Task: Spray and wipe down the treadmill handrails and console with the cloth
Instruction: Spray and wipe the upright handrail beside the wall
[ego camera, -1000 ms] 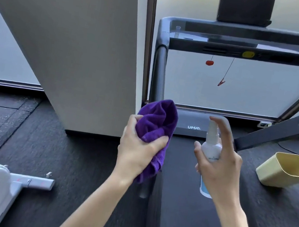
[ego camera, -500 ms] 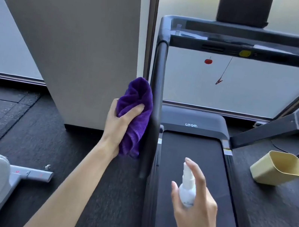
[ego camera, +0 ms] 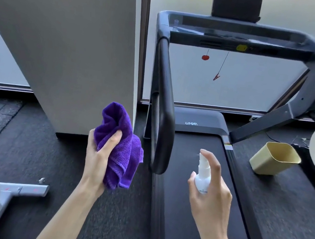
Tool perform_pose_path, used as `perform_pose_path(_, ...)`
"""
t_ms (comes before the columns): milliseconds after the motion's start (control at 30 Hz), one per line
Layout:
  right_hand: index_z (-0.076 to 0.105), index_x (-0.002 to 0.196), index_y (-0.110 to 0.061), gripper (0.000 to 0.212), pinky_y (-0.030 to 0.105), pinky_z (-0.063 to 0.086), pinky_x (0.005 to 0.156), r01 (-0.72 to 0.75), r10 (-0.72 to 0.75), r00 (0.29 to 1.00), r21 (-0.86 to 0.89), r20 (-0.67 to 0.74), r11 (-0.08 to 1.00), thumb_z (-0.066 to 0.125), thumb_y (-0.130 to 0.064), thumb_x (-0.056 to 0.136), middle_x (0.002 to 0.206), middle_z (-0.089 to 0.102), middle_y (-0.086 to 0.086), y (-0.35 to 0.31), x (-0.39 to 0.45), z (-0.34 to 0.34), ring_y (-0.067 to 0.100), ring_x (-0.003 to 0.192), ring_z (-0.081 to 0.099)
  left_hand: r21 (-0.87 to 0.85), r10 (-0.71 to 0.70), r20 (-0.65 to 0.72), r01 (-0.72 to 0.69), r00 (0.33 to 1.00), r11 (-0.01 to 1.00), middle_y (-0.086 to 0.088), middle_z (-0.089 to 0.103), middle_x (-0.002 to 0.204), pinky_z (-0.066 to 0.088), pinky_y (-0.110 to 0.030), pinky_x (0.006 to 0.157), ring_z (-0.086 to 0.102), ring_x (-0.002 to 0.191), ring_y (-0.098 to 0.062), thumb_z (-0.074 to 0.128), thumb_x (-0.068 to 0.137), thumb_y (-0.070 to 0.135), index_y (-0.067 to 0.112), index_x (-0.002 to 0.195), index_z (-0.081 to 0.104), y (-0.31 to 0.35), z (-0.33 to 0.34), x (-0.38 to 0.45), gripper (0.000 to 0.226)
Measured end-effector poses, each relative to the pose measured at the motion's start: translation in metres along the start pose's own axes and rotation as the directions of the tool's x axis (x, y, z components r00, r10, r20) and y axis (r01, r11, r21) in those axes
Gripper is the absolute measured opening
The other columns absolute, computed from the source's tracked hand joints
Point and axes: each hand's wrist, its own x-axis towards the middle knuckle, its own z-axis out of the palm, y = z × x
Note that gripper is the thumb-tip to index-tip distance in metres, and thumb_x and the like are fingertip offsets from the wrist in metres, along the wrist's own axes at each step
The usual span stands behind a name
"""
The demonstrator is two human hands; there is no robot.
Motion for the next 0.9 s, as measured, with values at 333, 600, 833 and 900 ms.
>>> perform_pose_path(333,0.039,0.134,-0.040,0.066,0.027,0.042,0.052,-0.053,0.053,0.999,-0.021,-0.005,0.998,0.068,-0.008,0.085,0.077,0.053,-0.013,0.005,-0.003,0.002,0.008,0.055,0.051,0.052,0.051,-0.036,-0.049,0.998,0.997,0.010,0.069,0.096,0.054,-0.025,0.076,0.066,0.091,-0.012,0.075,0.074,0.038,0.032,0.098,0.057,-0.018,0.012,-0.014,0.031)
perform_pose_path(600,0.040,0.134,-0.043,0.064,0.011,0.037,0.053,-0.084,0.084,0.996,0.016,0.005,0.996,0.068,-0.011,0.085,0.091,0.057,-0.018,0.021,0.002,-0.006,0.001,0.058,0.051,0.443,0.376,0.067,-0.365,0.924,0.819,0.006,0.055,0.114,0.046,-0.022,0.091,0.056,0.109,-0.014,0.080,0.072,0.041,0.032,0.101,0.048,-0.039,0.106,0.010,0.044)
perform_pose_path(833,0.039,0.133,-0.044,0.066,0.016,0.037,0.054,-0.120,0.120,0.993,0.017,0.018,0.993,0.069,-0.011,0.085,0.081,0.053,-0.016,0.027,0.005,-0.005,0.003,0.060,0.052,0.344,0.409,0.036,-0.396,0.912,0.851,0.033,0.055,0.104,0.046,-0.008,0.073,0.060,0.086,0.008,0.082,0.066,0.030,0.035,0.109,0.037,-0.093,0.077,-0.015,0.062)
perform_pose_path(900,0.039,0.133,-0.043,0.066,0.018,0.037,0.056,-0.108,0.107,0.994,0.012,0.019,0.994,0.070,-0.011,0.084,0.085,0.056,-0.011,0.027,0.005,-0.003,0.003,0.061,0.052,0.312,0.285,0.008,-0.273,0.958,0.910,0.041,0.052,0.102,0.045,-0.013,0.081,0.059,0.092,0.005,0.081,0.062,0.038,0.029,0.111,0.037,-0.106,0.067,-0.021,0.067)
